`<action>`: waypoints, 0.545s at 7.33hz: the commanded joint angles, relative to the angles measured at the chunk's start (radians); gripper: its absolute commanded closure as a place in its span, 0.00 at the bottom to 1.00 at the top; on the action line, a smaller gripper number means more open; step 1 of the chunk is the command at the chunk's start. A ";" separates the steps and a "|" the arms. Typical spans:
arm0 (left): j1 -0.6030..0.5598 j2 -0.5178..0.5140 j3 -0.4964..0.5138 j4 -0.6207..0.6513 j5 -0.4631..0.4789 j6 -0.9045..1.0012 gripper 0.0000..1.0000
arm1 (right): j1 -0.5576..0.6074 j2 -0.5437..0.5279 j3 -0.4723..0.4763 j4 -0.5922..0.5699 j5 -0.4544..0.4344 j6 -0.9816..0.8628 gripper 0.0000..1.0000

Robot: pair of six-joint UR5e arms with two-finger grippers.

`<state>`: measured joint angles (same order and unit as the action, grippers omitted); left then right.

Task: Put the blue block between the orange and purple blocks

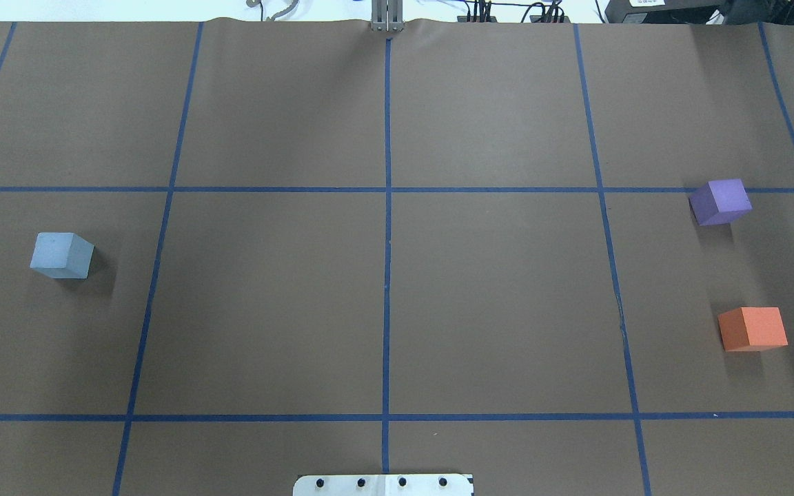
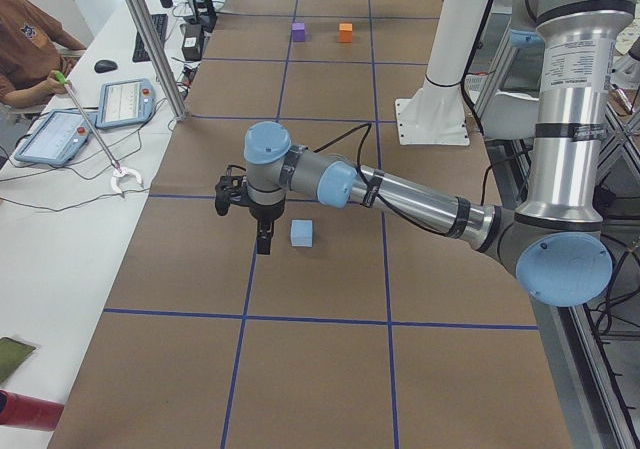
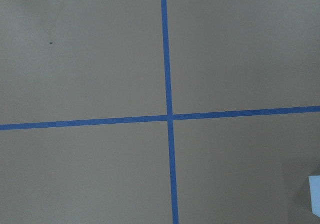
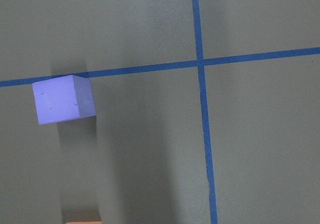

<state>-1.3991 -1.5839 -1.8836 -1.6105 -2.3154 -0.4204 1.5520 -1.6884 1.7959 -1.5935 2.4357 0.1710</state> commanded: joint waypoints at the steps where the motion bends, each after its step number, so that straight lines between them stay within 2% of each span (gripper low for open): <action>1: 0.177 0.018 -0.049 -0.120 0.039 -0.264 0.00 | -0.001 0.000 -0.006 0.001 -0.001 0.001 0.00; 3: 0.401 0.071 -0.040 -0.335 0.218 -0.510 0.00 | -0.006 0.000 -0.007 -0.002 -0.007 0.001 0.00; 4: 0.457 0.071 -0.029 -0.342 0.269 -0.521 0.00 | -0.010 0.001 -0.007 -0.002 -0.010 0.001 0.00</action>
<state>-1.0397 -1.5237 -1.9231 -1.8982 -2.1264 -0.8752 1.5467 -1.6885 1.7895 -1.5946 2.4294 0.1718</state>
